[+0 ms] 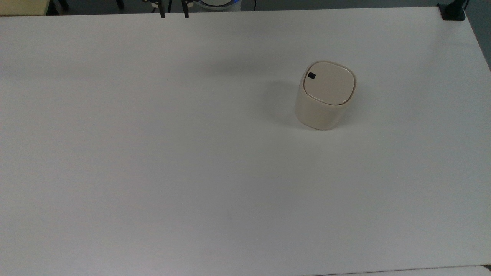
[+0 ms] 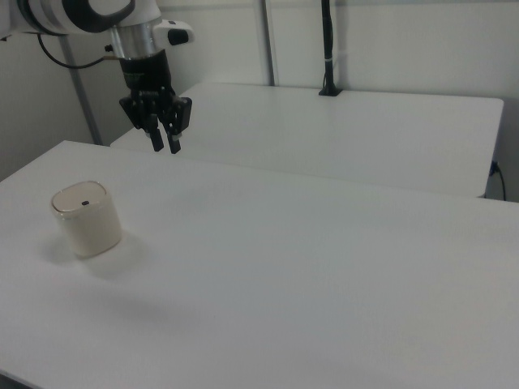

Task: Open the trash bin
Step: 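Move the gripper over the cream trash bin and lower onto its lid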

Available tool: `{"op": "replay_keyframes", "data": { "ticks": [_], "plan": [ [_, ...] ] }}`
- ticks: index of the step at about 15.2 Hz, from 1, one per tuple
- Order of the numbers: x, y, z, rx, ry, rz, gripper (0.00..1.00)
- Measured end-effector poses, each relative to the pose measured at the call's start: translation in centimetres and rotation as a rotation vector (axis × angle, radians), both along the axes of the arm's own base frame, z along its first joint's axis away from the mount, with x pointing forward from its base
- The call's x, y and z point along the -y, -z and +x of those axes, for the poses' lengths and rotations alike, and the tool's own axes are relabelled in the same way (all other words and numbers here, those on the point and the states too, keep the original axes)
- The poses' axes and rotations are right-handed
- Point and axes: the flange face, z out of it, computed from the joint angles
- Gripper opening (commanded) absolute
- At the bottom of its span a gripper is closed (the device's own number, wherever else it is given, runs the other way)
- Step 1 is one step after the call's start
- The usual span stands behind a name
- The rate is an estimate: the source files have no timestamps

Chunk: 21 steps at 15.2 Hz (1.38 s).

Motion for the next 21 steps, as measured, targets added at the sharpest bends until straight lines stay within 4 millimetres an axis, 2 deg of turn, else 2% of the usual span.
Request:
{"op": "replay_keyframes", "data": {
  "ticks": [7, 9, 10, 12, 17, 19, 21],
  "plan": [
    [-0.3, 0.3, 0.1, -0.007, -0.049, 0.001, 0.07],
    [-1.4, 0.8, 0.5, -0.003, -0.086, 0.002, 0.09],
    [-2.6, 1.1, 0.9, 0.002, -0.112, 0.002, 0.09],
    [-6.5, 2.1, 1.2, -0.005, -0.182, 0.003, 0.09],
    [-19.0, 5.3, 0.3, -0.029, -0.394, 0.002, 0.08],
    [-22.8, 6.9, -0.2, -0.037, -0.457, 0.001, 0.08],
    [-25.6, 9.2, -0.3, -0.051, -0.501, 0.000, 0.08]
  ]
}}
